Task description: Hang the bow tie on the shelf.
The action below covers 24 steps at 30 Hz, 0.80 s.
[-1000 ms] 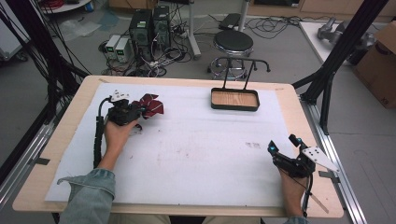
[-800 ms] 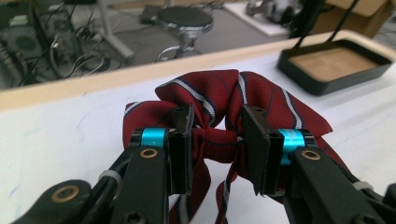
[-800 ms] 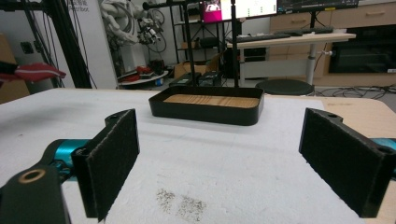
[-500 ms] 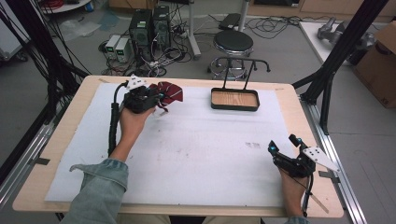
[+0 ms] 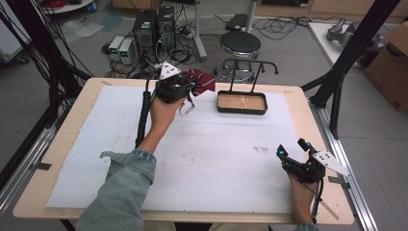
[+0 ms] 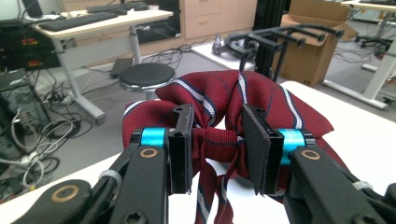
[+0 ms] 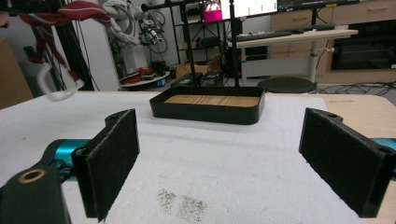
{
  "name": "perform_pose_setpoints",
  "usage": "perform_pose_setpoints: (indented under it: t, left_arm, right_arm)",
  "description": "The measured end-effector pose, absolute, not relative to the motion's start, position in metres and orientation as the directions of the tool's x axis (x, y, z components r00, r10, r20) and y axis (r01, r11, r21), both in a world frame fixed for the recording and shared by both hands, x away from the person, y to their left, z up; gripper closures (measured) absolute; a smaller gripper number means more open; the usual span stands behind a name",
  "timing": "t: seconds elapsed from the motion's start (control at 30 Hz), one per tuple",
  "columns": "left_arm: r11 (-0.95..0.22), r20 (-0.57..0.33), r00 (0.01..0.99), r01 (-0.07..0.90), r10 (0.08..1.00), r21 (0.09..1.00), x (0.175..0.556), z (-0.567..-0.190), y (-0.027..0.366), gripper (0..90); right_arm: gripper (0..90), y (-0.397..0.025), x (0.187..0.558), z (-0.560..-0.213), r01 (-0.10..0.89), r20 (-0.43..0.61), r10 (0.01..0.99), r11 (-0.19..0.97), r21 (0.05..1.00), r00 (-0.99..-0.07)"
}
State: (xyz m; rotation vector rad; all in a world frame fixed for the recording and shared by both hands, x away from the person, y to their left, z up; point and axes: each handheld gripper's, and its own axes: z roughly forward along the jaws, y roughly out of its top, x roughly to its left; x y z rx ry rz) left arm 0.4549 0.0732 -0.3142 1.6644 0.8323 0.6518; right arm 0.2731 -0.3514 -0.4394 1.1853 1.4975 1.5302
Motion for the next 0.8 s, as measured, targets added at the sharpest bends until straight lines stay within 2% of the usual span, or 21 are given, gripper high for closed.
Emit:
perform_pose_setpoints:
  t: [0.8]
  left_arm:
    - [-0.120,0.046,0.635,0.074,0.771,0.990,0.491,-0.281,0.011,65.1]
  right_arm:
    - [11.3,-0.353,0.274,-0.440,0.134,0.158,0.920,-0.116,0.984,-0.359]
